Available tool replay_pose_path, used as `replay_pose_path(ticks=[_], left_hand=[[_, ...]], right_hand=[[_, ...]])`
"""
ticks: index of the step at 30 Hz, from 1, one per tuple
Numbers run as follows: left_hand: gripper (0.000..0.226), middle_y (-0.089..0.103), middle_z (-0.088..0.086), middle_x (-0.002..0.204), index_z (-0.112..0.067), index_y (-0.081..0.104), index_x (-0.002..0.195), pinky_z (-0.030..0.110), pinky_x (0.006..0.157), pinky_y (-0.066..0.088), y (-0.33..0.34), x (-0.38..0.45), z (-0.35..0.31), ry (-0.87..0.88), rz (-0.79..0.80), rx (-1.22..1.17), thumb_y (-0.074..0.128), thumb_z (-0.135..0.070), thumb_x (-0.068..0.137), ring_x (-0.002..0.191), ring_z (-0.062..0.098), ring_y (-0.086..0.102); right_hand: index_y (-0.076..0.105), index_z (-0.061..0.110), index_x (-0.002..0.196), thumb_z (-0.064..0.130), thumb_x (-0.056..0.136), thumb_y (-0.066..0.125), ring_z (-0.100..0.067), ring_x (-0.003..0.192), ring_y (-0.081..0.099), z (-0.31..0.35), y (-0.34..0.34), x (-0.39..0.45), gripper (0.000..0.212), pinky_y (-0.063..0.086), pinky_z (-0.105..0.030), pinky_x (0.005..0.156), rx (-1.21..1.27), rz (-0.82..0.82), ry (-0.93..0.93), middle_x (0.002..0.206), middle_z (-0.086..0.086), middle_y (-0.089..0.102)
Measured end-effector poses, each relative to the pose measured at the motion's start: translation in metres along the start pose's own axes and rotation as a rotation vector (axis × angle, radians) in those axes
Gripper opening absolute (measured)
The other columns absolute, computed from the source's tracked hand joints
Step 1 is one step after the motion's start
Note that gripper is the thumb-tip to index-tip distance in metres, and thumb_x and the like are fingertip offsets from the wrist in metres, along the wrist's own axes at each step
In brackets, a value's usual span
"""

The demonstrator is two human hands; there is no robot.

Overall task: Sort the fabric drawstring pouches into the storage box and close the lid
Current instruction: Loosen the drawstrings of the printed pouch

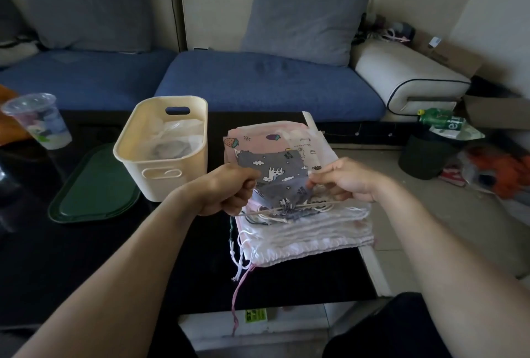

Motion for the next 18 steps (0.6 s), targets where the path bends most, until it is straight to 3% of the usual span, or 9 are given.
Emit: replay_pose_path(ticks=[3, 6, 9, 11, 13, 15, 18], left_hand=[[0.058, 0.016, -0.004, 0.052, -0.024, 0.03, 0.048, 0.021, 0.045, 0.011, -0.004, 0.001, 0.002, -0.05, 0.009, -0.047, 0.035, -0.025, 0.105, 0.04, 0.009, 0.011], [0.054, 0.018, -0.004, 0.052, -0.024, 0.03, 0.05, 0.019, 0.043, 0.011, -0.002, 0.0, 0.004, -0.098, 0.012, -0.006, 0.037, -0.023, 0.103, 0.04, 0.01, 0.011], [0.05, 0.021, -0.004, 0.052, -0.023, 0.033, 0.051, 0.019, 0.044, 0.013, 0.004, 0.001, 0.005, -0.063, 0.008, 0.051, 0.037, -0.019, 0.101, 0.044, 0.011, 0.012], [0.048, 0.026, -0.003, 0.053, -0.021, 0.038, 0.055, 0.021, 0.043, 0.017, 0.01, 0.001, 0.004, 0.011, 0.053, -0.011, 0.039, -0.02, 0.103, 0.045, 0.011, 0.016], [0.042, 0.04, 0.001, 0.057, -0.016, 0.049, 0.062, 0.024, 0.047, 0.031, 0.013, -0.003, 0.003, 0.121, 0.123, -0.107, 0.045, -0.024, 0.103, 0.046, 0.012, 0.028], [0.033, 0.055, 0.008, 0.069, -0.009, 0.059, 0.076, 0.03, 0.06, 0.044, 0.015, -0.008, 0.002, 0.228, 0.186, -0.169, 0.049, -0.029, 0.1, 0.055, 0.018, 0.046], [0.029, 0.064, 0.013, 0.083, -0.006, 0.06, 0.086, 0.032, 0.073, 0.052, 0.017, -0.015, -0.005, 0.315, 0.233, -0.251, 0.049, -0.03, 0.096, 0.071, 0.024, 0.06]], right_hand=[[0.079, 0.005, 0.095, 0.02, 0.091, 0.072, -0.006, 0.043, 0.039, 0.0, 0.0, -0.002, 0.017, 0.033, -0.016, 0.037, -0.076, 0.03, 0.022, 0.078, -0.004, 0.074], [0.081, 0.016, 0.084, 0.021, 0.093, 0.071, -0.003, 0.038, 0.037, 0.018, 0.002, -0.011, 0.014, 0.035, -0.018, 0.043, -0.394, -0.05, -0.064, 0.049, 0.015, 0.061], [0.081, 0.02, 0.072, 0.023, 0.09, 0.072, -0.005, 0.056, 0.051, 0.034, 0.009, -0.012, 0.02, 0.038, -0.022, 0.054, -0.64, -0.167, -0.13, 0.051, 0.022, 0.061], [0.075, 0.012, 0.063, 0.022, 0.091, 0.066, -0.018, 0.06, 0.058, 0.037, 0.007, -0.011, 0.031, 0.038, -0.023, 0.053, -0.756, -0.305, -0.159, 0.061, 0.008, 0.067], [0.055, 0.01, 0.047, 0.02, 0.094, 0.06, -0.018, 0.049, 0.049, 0.039, 0.003, -0.015, 0.048, 0.03, -0.025, 0.046, -0.836, -0.442, -0.216, 0.055, -0.002, 0.058], [0.043, 0.013, 0.044, 0.023, 0.097, 0.06, -0.01, 0.041, 0.04, 0.041, 0.004, -0.02, 0.057, 0.025, -0.026, 0.044, -0.799, -0.466, -0.312, 0.049, 0.0, 0.053], [0.049, 0.014, 0.049, 0.028, 0.099, 0.062, -0.006, 0.039, 0.035, 0.044, 0.019, -0.021, 0.053, 0.024, -0.019, 0.045, -0.606, -0.355, -0.447, 0.043, 0.008, 0.046]])
Point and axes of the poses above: each hand's wrist, its own x-axis towards the middle knuckle, its own y-axis out of the palm, z = x × y, the point moved 4 cm from there along x, towards the middle knuckle
